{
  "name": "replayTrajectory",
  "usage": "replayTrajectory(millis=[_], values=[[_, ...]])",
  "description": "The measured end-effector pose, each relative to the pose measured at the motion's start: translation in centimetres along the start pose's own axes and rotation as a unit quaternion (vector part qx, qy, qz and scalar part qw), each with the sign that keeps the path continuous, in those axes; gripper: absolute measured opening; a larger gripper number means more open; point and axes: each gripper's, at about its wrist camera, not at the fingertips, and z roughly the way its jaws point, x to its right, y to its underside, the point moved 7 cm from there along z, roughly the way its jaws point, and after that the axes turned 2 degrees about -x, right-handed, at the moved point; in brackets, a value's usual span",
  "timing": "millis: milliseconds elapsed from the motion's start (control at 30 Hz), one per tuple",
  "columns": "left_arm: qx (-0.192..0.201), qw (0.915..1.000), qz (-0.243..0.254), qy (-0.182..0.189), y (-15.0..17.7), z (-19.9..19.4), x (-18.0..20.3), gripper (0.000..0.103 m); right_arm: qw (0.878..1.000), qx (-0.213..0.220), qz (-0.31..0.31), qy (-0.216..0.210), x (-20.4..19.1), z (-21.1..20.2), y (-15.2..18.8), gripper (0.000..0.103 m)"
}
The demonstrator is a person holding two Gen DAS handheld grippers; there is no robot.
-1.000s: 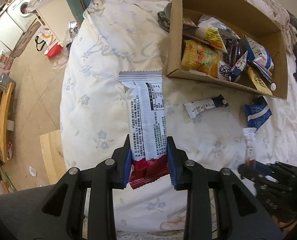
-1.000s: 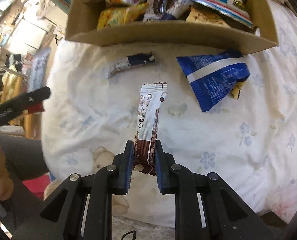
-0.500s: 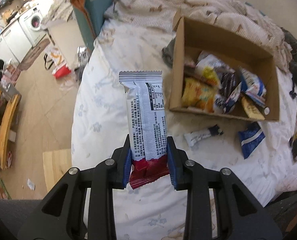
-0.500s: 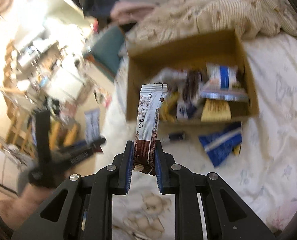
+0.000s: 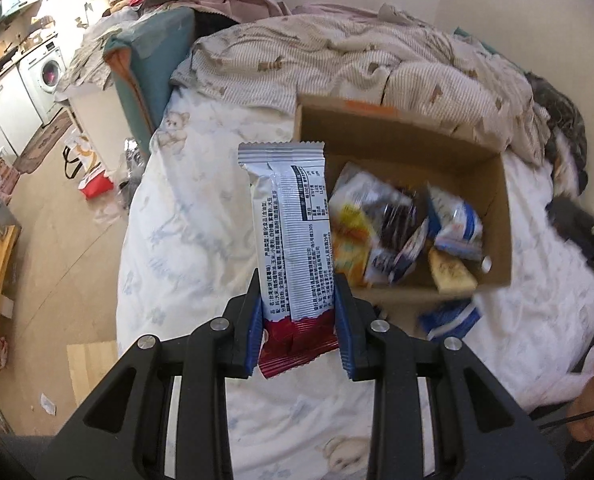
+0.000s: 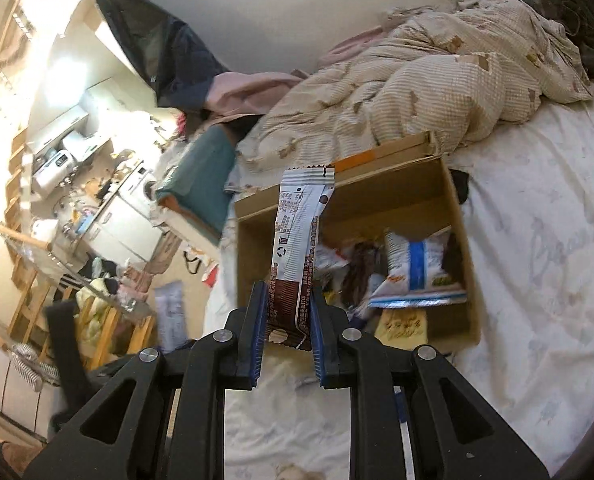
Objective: Organize snacks
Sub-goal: 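Carry the white bar with the left tool while the right tool carries the brown bar toward the box, then drop the white bar into the box with the left tool while the right tool releases the brown bar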
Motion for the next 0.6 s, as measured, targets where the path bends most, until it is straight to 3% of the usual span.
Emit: replayTrajectory(millis=[267, 600], values=[[-0.004, 0.9994, 0.029, 0.017, -4.0, 2.5, 3.5, 0.027, 0.999, -0.045, 0.014, 0.024, 2.8, 4.6, -1.2, 0.021], [-0.016, 0.9973, 0.072, 0.006, -4.3, 7.3, 7.3, 0.027, 0.996, -0.083, 0.034, 0.015, 3.7, 7.8, -0.3, 0.021]])
